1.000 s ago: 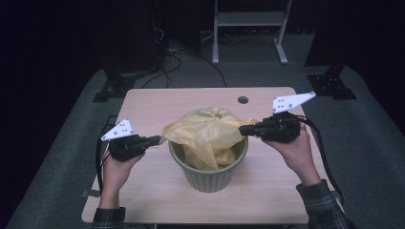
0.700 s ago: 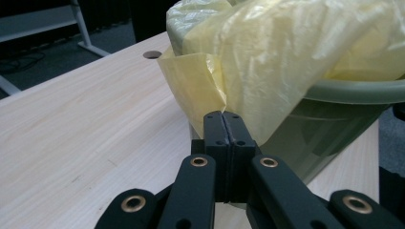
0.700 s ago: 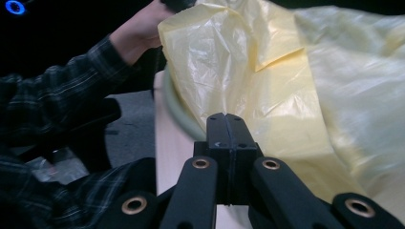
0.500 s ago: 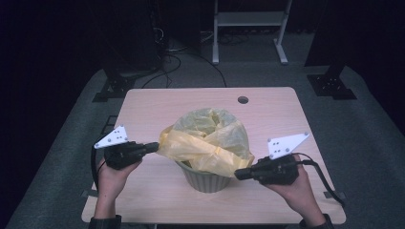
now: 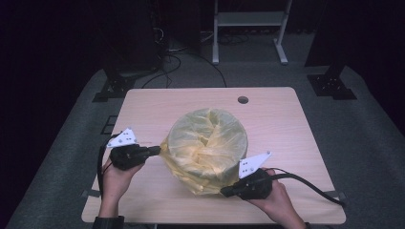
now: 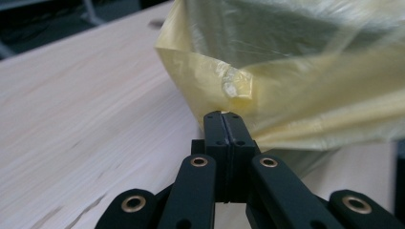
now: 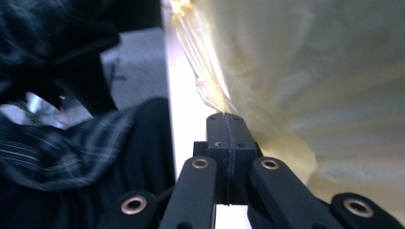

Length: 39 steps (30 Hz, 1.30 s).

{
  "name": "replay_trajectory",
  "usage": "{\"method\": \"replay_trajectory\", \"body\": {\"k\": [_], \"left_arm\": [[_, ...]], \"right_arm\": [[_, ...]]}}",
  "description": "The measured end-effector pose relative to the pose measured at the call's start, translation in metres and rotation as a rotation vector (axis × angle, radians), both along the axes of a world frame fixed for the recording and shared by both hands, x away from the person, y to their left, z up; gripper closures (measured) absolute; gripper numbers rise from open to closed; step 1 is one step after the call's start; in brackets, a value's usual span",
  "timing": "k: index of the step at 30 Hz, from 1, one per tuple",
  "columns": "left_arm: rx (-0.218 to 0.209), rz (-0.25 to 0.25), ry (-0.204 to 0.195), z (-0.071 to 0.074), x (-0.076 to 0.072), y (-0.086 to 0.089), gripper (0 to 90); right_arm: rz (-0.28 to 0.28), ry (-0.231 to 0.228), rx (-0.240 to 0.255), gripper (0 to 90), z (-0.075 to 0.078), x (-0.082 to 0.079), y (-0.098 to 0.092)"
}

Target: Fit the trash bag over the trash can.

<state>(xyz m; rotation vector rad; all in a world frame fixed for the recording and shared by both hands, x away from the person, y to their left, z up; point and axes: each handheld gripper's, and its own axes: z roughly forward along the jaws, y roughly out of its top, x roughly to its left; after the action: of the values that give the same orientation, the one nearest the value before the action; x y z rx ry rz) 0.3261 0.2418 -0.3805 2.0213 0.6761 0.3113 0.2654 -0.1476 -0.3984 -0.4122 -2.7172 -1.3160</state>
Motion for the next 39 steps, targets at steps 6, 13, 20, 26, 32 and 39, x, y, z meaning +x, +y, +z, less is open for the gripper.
{"method": "replay_trajectory", "body": {"k": [6,13,20,26,32,39], "left_arm": [[0.032,0.004,0.028,-0.025,0.014,-0.008,89.9],[0.031,-0.022,0.022,-0.034,0.018,-0.016,89.2],[-0.03,-0.024,-0.015,-0.021,0.011,0.0,64.2],[-0.012,-0.026,-0.008,-0.016,0.001,0.004,36.4],[0.023,-0.021,0.001,-0.018,-0.011,0.006,15.6],[0.083,-0.067,0.03,-0.039,-0.031,0.007,0.0]], "right_arm": [[-0.067,0.013,-0.044,90.0,-0.022,0.005,-0.012],[-0.103,0.031,-0.057,90.0,-0.039,0.01,-0.026],[-0.129,-0.042,0.0,59.4,-0.015,0.002,-0.039],[-0.158,-0.106,0.029,38.3,0.018,-0.002,-0.054],[-0.178,-0.149,0.041,32.6,0.046,-0.002,-0.067],[-0.201,-0.209,0.068,31.2,0.079,0.003,-0.075]]}}
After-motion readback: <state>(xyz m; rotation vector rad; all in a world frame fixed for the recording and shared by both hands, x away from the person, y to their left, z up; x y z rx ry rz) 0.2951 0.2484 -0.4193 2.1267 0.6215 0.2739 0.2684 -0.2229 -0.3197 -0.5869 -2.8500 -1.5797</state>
